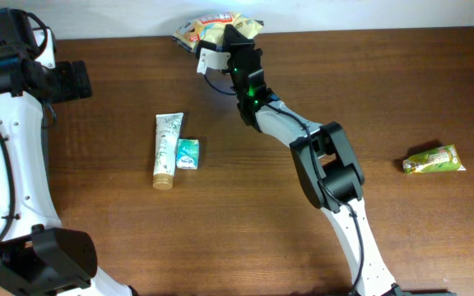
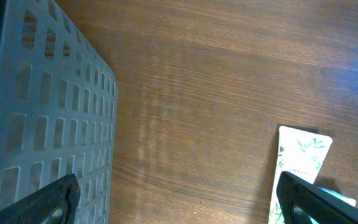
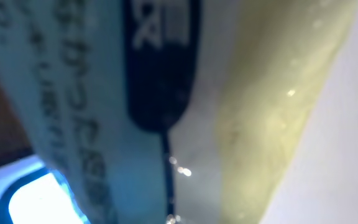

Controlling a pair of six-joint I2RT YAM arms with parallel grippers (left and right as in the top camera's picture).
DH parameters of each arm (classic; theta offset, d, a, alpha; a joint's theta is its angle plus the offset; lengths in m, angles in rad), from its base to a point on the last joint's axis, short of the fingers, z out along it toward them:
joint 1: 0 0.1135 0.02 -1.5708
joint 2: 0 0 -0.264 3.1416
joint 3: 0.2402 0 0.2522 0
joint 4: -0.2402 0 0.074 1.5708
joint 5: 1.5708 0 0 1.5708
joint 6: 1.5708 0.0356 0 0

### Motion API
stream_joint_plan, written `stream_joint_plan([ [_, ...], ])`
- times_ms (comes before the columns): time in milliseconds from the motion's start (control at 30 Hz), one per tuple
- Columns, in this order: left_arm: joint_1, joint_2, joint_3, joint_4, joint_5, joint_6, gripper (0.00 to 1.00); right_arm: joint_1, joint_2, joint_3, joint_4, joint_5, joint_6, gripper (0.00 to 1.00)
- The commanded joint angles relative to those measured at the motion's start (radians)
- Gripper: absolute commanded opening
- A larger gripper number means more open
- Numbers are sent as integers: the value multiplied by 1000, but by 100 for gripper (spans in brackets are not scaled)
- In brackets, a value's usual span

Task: Scan the item barcode
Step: 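Grasp the white snack bag and hold it up to the scanner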

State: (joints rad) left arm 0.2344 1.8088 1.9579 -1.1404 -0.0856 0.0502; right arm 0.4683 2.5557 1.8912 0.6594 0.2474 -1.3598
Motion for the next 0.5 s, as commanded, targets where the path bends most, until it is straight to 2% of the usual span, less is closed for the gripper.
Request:
stream_joint_plan([
  [0, 4, 3, -1, 1, 3, 15, 99, 9, -92, 29, 3, -7, 110, 4],
  [67, 4, 3, -1, 2, 3, 15, 99, 12, -187, 29, -106, 7, 155, 4],
  [100, 4, 3, -1, 1, 3, 15, 99, 14, -246, 29, -204, 16, 234, 4],
  [167, 4, 3, -1, 1, 3, 15, 99, 14, -366, 29, -429, -7, 452, 4],
  [300, 4, 3, -1, 1, 3, 15, 99, 10, -629, 29, -914, -294, 951, 4],
  [367, 4, 3, -1, 1, 3, 15, 99, 2, -758, 29, -1192, -360, 1211, 4],
  [467, 4, 3, -1, 1, 3, 15, 99, -5, -824, 29, -1442, -418, 1325, 4],
])
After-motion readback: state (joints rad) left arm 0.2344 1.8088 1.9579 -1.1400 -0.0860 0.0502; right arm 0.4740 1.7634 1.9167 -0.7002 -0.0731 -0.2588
